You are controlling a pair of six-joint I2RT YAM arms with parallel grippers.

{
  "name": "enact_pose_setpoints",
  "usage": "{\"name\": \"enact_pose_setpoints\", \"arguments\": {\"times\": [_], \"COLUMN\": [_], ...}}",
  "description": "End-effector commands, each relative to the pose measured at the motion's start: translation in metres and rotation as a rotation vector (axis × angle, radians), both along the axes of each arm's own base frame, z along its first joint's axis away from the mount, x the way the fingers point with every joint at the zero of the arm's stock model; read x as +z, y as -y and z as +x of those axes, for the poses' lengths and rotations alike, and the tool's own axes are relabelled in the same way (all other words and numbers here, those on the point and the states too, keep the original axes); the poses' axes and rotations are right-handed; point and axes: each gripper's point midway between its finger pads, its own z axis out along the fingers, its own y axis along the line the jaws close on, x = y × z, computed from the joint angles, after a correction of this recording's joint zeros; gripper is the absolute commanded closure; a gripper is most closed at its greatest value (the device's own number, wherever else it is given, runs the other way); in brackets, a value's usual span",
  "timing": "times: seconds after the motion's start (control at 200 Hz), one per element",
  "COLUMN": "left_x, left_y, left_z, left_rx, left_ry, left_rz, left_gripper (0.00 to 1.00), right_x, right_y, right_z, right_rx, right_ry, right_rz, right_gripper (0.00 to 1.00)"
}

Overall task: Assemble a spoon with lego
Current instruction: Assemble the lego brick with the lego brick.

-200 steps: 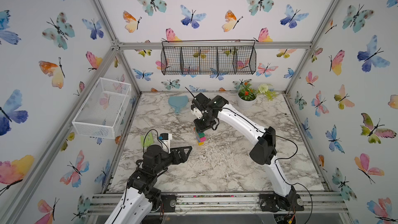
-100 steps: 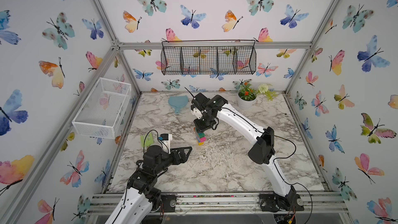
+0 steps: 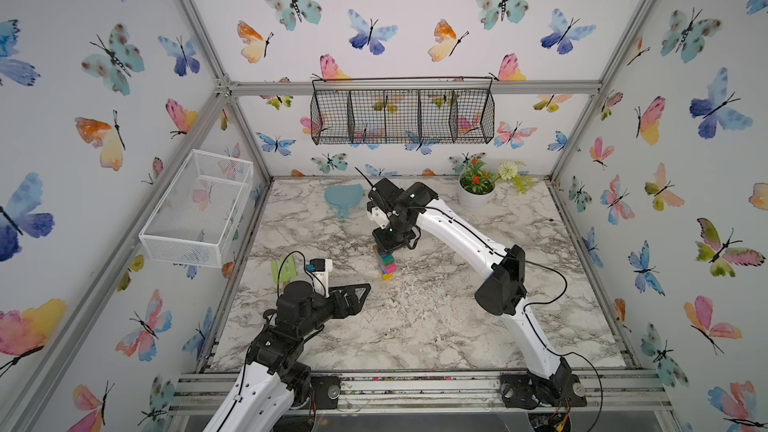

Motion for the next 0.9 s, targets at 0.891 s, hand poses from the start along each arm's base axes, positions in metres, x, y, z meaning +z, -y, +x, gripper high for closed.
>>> {"name": "enact_pose_setpoints", "arguments": {"times": [0.891], "left_x": [-0.004], "left_y": [0.004], "left_z": [-0.001], "left_rx": [-0.018], "left_ry": [0.002], "left_rz": [-0.018], "left_gripper": [0.01], "right_x": [-0.087], "right_y": [0.011], "right_z": [-0.023], "right_rx": [0.050], "right_ry": [-0.105], "right_rz": [-0.227], "right_gripper": [0.97]}}
